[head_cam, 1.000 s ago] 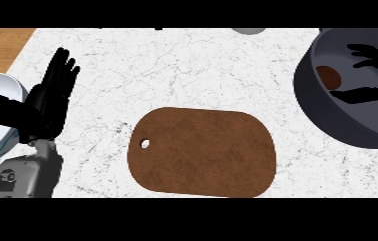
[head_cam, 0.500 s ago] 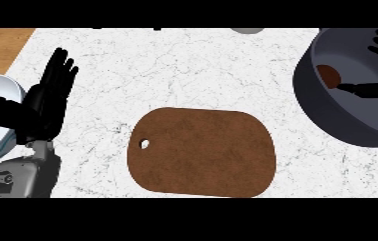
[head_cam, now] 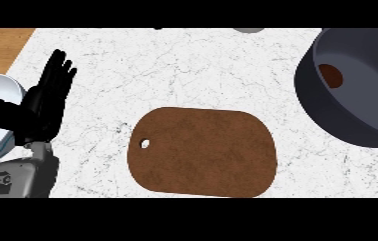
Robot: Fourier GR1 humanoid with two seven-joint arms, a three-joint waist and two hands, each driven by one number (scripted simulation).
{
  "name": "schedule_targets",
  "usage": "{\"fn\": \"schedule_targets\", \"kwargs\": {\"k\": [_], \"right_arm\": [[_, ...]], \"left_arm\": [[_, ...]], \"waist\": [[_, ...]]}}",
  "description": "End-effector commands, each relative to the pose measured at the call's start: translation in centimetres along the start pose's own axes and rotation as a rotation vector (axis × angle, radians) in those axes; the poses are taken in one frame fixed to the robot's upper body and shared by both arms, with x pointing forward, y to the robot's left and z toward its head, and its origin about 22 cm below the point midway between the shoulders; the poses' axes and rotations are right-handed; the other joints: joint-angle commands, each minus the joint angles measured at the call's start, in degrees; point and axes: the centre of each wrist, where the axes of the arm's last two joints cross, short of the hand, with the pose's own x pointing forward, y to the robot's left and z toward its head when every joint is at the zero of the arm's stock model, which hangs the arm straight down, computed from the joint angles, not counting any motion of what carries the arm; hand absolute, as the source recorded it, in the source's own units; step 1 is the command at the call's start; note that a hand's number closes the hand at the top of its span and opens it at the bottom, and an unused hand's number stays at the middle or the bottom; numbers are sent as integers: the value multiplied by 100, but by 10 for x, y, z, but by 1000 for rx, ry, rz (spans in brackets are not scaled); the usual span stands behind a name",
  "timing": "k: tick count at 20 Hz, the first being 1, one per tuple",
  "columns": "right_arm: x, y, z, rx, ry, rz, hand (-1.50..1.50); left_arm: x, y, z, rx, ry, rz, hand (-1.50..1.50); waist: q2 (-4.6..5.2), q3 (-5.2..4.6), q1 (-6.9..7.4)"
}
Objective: Pick the cupcake from the cutting board and place it in the pot
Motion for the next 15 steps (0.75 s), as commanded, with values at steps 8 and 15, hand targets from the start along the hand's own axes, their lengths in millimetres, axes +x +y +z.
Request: {"fn": "schedule_targets", "kwargs": {"k": [8, 15], "right_arm": [[17, -71, 38, 33, 2, -12, -150], [16, -88, 56, 45, 15, -11, -150]], "left_arm": [[2, 12, -2, -22, 5, 14, 0], [2, -2, 3, 4, -19, 15, 0]], "waist": [[18, 16, 35], [9, 25, 11]]}}
